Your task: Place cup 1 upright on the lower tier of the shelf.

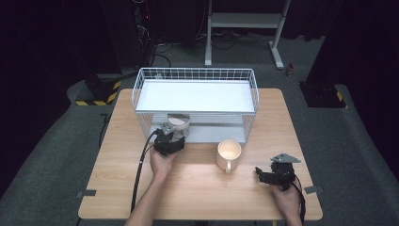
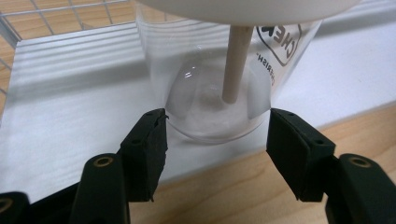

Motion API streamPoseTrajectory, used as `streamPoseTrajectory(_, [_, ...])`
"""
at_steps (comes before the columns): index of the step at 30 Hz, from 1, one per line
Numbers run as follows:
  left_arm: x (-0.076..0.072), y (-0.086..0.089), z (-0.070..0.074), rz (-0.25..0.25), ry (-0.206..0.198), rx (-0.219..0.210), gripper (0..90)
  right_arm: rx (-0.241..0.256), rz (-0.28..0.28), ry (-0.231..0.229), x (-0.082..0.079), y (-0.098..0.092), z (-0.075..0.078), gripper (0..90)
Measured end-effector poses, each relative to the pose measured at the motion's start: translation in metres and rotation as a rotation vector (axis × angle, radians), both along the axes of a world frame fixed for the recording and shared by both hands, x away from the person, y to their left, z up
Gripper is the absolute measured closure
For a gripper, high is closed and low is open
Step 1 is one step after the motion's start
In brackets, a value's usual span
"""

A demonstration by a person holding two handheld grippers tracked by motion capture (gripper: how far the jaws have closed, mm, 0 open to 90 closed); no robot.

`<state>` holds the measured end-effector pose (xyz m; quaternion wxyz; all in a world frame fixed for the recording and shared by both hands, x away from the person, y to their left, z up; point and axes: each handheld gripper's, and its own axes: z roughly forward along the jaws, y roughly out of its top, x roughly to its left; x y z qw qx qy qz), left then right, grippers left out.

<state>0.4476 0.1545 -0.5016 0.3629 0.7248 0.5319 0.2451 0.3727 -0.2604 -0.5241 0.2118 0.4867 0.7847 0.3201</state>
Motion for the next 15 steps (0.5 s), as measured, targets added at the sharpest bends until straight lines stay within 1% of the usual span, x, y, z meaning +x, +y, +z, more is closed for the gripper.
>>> streamPoseTrajectory(3, [0.003,0.001,-0.002,0.006,0.0,-0.022,40.4,0.0,0.0,0.0,0.0,0.0,0.0,15.0])
streamPoseTrajectory(5, [0.005,0.002,-0.004,0.007,0.005,-0.013,40.9,0.001,-0.002,0.0,0.0,0.0,0.0,15.0])
streamPoseTrajectory(7, [0.007,0.003,-0.006,0.013,0.014,-0.024,42.0,0.001,-0.001,0.0,0.0,0.0,0.0,15.0])
streamPoseTrajectory(13, [0.011,0.004,-0.01,0.026,0.012,-0.016,43.8,0.001,-0.002,0.0,0.0,0.0,0.0,15.0])
streamPoseTrajectory(14, [0.013,0.003,-0.01,0.023,0.016,0.002,44.1,0.001,-0.002,0.0,0.0,0.0,0.0,15.0])
streamPoseTrajectory(15, [0.014,0.002,-0.009,0.022,0.018,0.009,44.1,0.001,-0.002,0.0,0.0,0.0,0.0,15.0])
